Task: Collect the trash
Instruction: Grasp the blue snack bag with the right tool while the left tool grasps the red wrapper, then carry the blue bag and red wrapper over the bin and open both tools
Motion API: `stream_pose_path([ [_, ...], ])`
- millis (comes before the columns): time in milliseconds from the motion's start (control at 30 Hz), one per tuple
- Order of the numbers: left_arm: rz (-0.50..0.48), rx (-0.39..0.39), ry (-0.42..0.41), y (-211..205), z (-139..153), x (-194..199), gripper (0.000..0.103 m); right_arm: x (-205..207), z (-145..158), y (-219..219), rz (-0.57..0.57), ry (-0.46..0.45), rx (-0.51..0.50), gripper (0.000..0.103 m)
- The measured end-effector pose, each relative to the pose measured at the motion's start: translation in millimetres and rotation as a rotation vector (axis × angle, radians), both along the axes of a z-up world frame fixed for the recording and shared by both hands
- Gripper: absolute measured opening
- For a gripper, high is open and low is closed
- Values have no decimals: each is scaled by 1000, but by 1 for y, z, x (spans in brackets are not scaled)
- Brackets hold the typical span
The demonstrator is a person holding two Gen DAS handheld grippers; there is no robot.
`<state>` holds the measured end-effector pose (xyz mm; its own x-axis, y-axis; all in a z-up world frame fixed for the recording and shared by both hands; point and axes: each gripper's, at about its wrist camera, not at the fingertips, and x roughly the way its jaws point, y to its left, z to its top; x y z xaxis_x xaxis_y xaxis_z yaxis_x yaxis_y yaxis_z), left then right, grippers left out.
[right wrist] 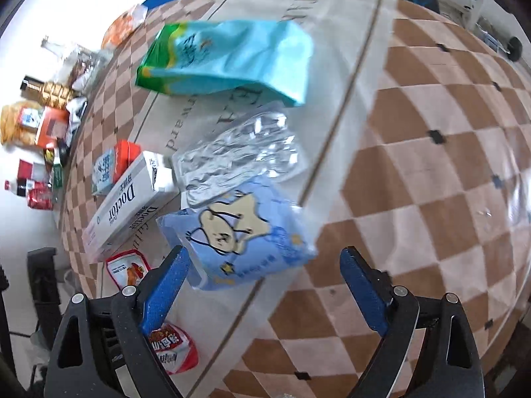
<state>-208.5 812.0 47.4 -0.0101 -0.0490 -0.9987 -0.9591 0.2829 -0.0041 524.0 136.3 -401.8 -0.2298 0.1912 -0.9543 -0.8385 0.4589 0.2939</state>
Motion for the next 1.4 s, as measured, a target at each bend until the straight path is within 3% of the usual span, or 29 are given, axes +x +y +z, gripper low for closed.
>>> stream_pose_path([
  [33, 5, 3, -19, -2, 3, -6, 62, -4, -3, 3, 2, -8, -17, 93],
  [67, 7, 1, -48, -5, 6, -9, 52, -6, -5, 4, 0, -12, -26, 88],
  [100, 3, 8, -45, -7, 9, -12, 49, -8, -6, 3, 2, -13, -28, 72],
  [133, -7, 17, -41, -10, 12, -17, 43, -9, -7, 2, 5, -18, -32, 69],
  [400, -24, 34, -67, -19, 12, -24, 33, -7, 5, -26, -63, -24, 16, 53],
  [500, -31, 49, -80, -34, 19, -30, 29, -3, 16, -42, -95, -9, 42, 52],
  [800, -115, 173, -138, -70, 78, -47, 28, -22, 51, -87, -115, -1, 100, 52],
  [933, -132, 228, -175, -102, 100, -12, 28, -43, 66, -120, -124, 11, 122, 52],
  [1000, -140, 242, -193, -116, 109, -16, 28, -58, 73, -136, -131, 20, 133, 51],
  [1233, -175, 284, -270, -171, 152, -78, 27, -128, 97, -206, -154, 20, 168, 51],
  [1400, -181, 269, -291, -218, 163, -138, 27, -201, 103, -269, -168, 20, 171, 51],
])
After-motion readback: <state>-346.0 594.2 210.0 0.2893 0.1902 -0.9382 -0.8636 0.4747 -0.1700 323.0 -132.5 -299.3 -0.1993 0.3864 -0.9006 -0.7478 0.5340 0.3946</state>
